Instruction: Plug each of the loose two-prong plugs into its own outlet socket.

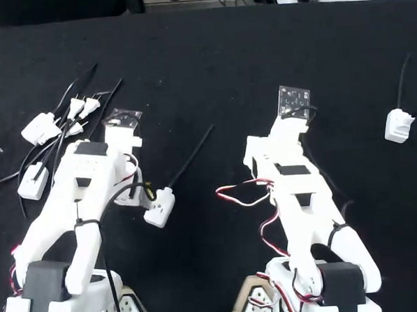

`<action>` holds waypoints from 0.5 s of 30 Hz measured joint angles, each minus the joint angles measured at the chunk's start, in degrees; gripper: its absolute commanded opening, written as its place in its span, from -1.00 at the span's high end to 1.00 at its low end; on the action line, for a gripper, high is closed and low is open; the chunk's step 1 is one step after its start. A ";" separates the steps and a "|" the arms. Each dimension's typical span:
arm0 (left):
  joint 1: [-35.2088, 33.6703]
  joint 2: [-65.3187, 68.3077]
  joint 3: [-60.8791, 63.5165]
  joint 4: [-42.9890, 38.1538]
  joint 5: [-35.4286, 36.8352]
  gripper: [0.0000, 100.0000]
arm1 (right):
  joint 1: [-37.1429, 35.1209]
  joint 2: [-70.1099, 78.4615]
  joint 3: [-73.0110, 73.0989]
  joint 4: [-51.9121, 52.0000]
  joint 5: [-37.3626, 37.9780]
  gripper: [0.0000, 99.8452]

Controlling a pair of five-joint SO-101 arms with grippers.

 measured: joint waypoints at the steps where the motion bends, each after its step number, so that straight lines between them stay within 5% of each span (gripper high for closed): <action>1: 0.00 0.00 -0.70 1.41 0.00 0.47 | 0.00 0.00 0.00 0.00 0.00 0.76; 10: 4.13 0.00 -1.49 3.52 0.00 0.47 | 0.00 0.00 0.00 0.00 0.00 0.76; 15: 6.59 0.00 2.29 -2.29 -0.18 0.47 | 0.00 0.00 0.00 0.00 0.00 0.76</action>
